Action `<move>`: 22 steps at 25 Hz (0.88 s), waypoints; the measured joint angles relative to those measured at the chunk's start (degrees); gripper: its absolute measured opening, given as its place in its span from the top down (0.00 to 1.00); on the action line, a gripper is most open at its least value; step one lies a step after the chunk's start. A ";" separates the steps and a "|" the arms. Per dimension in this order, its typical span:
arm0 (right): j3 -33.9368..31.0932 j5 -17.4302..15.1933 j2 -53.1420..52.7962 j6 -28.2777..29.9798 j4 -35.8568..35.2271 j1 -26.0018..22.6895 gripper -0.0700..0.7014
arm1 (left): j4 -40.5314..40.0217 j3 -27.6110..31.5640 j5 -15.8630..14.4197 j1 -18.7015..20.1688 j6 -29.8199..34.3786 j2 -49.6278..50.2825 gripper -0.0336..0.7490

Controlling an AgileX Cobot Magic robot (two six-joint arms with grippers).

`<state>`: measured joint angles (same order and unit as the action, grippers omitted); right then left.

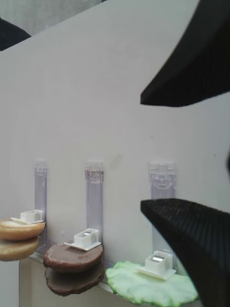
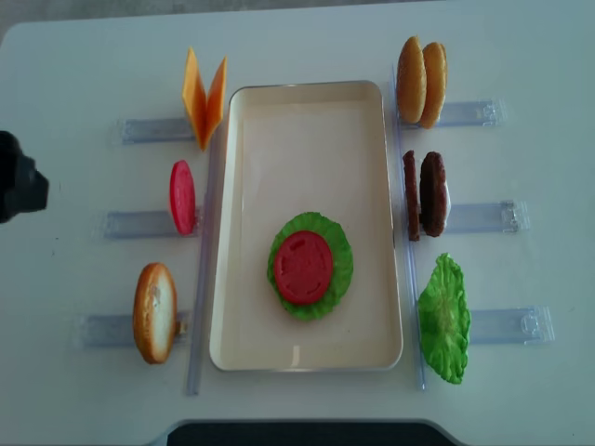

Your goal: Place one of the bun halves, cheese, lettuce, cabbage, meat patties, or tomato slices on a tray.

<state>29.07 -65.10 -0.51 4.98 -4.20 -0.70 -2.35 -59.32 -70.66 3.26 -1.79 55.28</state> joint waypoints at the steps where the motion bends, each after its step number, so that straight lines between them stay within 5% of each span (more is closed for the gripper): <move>1: 0.00 0.00 0.00 0.00 0.00 0.00 0.38 | 0.00 0.33 -0.07 0.00 0.00 -2.43 0.38; 15: 0.00 0.00 0.00 0.00 0.00 0.00 0.38 | 0.23 21.94 -0.57 0.00 -0.07 -35.42 0.38; 22: 0.00 0.00 0.00 0.00 0.00 0.00 0.38 | 0.23 30.77 4.49 0.00 -0.07 -46.53 0.38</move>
<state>29.07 -65.10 -0.51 4.98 -4.20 -0.70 -2.12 -28.55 -66.16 3.26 -1.86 8.75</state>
